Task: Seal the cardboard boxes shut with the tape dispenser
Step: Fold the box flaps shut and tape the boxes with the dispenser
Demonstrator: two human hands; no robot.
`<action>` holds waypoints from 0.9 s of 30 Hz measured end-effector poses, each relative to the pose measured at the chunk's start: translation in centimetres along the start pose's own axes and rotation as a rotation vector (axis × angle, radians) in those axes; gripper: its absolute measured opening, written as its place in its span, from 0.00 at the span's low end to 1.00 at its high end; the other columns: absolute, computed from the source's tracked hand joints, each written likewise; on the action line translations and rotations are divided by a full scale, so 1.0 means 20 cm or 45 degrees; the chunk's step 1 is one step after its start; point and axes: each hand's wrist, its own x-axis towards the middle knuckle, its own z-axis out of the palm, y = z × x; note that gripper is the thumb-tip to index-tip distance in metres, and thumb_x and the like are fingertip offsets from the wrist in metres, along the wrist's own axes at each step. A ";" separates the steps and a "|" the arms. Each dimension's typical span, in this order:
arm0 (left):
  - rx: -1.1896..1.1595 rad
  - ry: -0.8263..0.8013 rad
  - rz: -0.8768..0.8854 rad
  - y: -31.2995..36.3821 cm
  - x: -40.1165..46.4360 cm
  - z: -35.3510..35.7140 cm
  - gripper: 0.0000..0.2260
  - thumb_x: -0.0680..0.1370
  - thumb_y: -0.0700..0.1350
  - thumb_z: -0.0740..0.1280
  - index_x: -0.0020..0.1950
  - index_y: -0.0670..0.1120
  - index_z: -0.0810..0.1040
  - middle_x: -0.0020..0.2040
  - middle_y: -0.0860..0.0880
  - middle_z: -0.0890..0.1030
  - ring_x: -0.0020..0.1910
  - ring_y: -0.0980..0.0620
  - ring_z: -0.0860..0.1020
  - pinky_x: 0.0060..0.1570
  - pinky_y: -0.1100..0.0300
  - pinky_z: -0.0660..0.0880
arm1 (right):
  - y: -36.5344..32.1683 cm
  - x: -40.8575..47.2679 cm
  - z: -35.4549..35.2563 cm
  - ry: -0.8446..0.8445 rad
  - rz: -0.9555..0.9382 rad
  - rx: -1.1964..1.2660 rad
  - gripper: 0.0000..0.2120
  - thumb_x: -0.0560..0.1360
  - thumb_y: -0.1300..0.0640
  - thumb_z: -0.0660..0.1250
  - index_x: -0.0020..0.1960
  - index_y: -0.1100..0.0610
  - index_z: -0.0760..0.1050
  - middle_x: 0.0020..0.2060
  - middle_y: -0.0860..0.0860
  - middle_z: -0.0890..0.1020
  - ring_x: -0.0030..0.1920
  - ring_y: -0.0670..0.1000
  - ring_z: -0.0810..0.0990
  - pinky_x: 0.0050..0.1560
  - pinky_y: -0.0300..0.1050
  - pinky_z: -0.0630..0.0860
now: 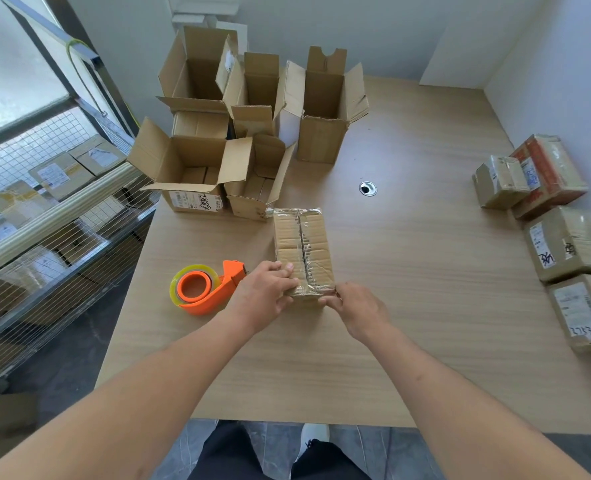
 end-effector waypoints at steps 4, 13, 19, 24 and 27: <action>0.039 -0.005 0.079 0.07 0.00 0.02 0.18 0.66 0.43 0.82 0.55 0.48 0.87 0.63 0.46 0.83 0.59 0.38 0.79 0.54 0.49 0.81 | 0.06 -0.06 -0.02 0.115 0.012 -0.115 0.19 0.82 0.38 0.58 0.53 0.50 0.79 0.53 0.50 0.82 0.56 0.56 0.81 0.41 0.46 0.68; 0.102 0.060 0.069 0.12 -0.02 0.05 0.17 0.61 0.41 0.84 0.48 0.49 0.87 0.56 0.48 0.86 0.52 0.41 0.83 0.40 0.53 0.83 | 0.01 -0.08 -0.03 0.151 0.157 -0.044 0.13 0.81 0.41 0.64 0.58 0.47 0.79 0.54 0.52 0.83 0.56 0.58 0.81 0.43 0.45 0.69; 0.101 0.012 -0.078 0.18 -0.01 0.02 0.14 0.66 0.44 0.82 0.50 0.49 0.87 0.60 0.49 0.85 0.58 0.42 0.80 0.49 0.55 0.81 | -0.01 -0.09 -0.08 0.141 -0.121 -0.006 0.38 0.71 0.45 0.77 0.75 0.41 0.61 0.61 0.50 0.66 0.62 0.56 0.73 0.52 0.52 0.78; -0.032 -0.128 -0.030 0.19 -0.03 -0.02 0.18 0.68 0.52 0.80 0.56 0.50 0.87 0.58 0.51 0.84 0.60 0.46 0.76 0.56 0.53 0.79 | -0.07 -0.09 -0.08 0.077 -0.148 -0.235 0.49 0.61 0.27 0.74 0.72 0.50 0.63 0.66 0.54 0.63 0.66 0.58 0.65 0.65 0.53 0.71; -0.083 -0.231 0.073 0.13 -0.07 -0.10 0.15 0.73 0.46 0.75 0.59 0.49 0.86 0.56 0.52 0.85 0.59 0.49 0.76 0.56 0.55 0.78 | -0.11 -0.09 -0.04 0.136 -0.157 -0.290 0.49 0.59 0.20 0.67 0.68 0.52 0.65 0.64 0.54 0.66 0.65 0.58 0.67 0.65 0.53 0.66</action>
